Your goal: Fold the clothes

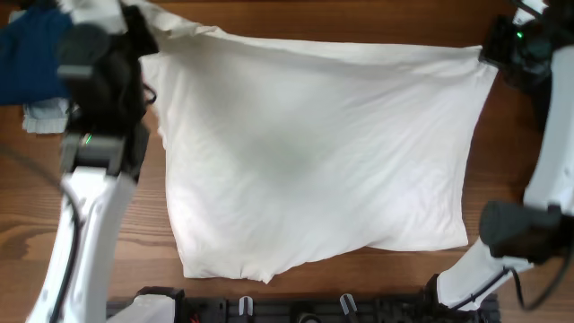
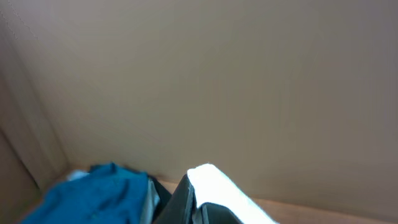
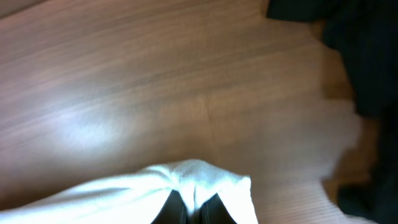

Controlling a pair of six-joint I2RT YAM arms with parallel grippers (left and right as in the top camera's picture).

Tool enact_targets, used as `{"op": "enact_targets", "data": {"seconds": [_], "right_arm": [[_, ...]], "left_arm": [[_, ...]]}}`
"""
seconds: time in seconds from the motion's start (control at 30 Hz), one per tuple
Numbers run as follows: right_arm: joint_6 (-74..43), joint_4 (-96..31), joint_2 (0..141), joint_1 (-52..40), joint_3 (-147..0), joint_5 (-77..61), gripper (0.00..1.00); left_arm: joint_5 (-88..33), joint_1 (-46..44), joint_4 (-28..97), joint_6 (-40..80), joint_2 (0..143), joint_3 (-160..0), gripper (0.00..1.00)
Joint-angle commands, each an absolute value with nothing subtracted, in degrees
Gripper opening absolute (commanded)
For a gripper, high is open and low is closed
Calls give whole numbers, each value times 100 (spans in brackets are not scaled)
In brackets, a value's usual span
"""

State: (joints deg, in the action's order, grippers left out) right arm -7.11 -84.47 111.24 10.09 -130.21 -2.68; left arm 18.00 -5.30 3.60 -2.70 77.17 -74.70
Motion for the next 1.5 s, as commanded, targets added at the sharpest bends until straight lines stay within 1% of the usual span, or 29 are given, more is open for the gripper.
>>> {"op": "enact_targets", "data": {"seconds": [0.0, 0.23, 0.37, 0.5, 0.57, 0.6, 0.63, 0.67, 0.7, 0.73, 0.77, 0.8, 0.83, 0.93, 1.0, 1.07, 1.13, 1.23, 1.3, 1.37, 1.4, 1.43, 1.47], "right_arm": [[-558, -7876, 12049, 1050, -13039, -191, 4], [-585, -5883, 13594, 1035, -13039, -545, 4], [-598, -4698, 14226, 899, -13039, -561, 4], [-602, -3957, 14591, 753, -13039, -532, 4], [-615, -3739, 14709, 711, -13039, -432, 4], [-613, -3638, 14781, 701, -13039, -368, 4], [-617, -3507, 14844, 692, -13039, -296, 4], [-622, -3395, 14868, 692, -13039, -298, 7], [-622, -3205, 14903, 694, -13039, -298, 34], [-620, -3037, 14905, 698, -13039, -298, 65], [-624, -2893, 14903, 698, -13039, -301, 79], [-626, -2749, 14903, 698, -13041, -303, 95], [-631, -2646, 14868, 698, -13041, -303, 100], [-646, -2676, 14652, 698, -13041, -301, 100], [-674, -2919, 14376, 705, -13041, -303, 100], [-950, -3470, 13985, 731, -13041, -329, 100], [-1490, -4386, 13482, 755, -13041, -349, 100], [-1356, -5992, 12726, 757, -13041, -563, 100], [-1466, -6965, 12363, 757, -13041, -563, 99], [-1575, -7575, 12123, 755, -13041, -563, 94], [-1678, -7905, 11990, 744, -13039, -545, 91], [-1717, -8123, 11896, 740, -13039, -534, 90], [-1896, -8444, 11767, 735, -13039, -449, 89]], "left_arm": [[1546, -541, -172, -51, 8827, -7502, 4], [1179, -543, -2106, 248, 11006, -7502, 4], [1175, -541, -3065, 642, 11852, -7502, 4], [1153, -541, -4051, 1044, 12462, -7502, 4], [1135, -541, -4327, 1100, 12619, -7502, 4], [1135, -541, -4355, 1100, 12637, -7502, 8], [1135, -539, -4355, 1098, 12639, -7502, 18], [1138, -530, -4377, 1098, 12639, -7502, 42], [1138, -513, -4488, 1098, 12639, -7502, 98], [1138, -497, -4587, 1098, 12639, -7502, 100], [1140, -486, -4639, 1098, 12637, -7502, 100], [1138, -467, -4748, 1098, 12637, -7502, 100], [1140, -447, -4888, 1098, 12637, -7502, 100], [1140, -423, -5011, 1094, 12510, -7509, 100], [1138, -423, -4633, 1094, 12223, -7509, 100], [1135, -436, -3850, 1096, 11773, -7509, 100], [1063, -475, -2362, 1096, 11048, -7509, 100], [928, -598, -231, 1098, 9865, -7509, 100], [773, -703, 801, 1098, 9190, -7509, 100], [602, -788, 1671, 1109, 8689, -7507, 100], [602, -827, 2141, 1293, 8479, -7507, 100], [604, -836, 2620, 1732, 8311, -7507, 100], [602, -834, 3238, 2456, 8173, -7507, 100]]}}
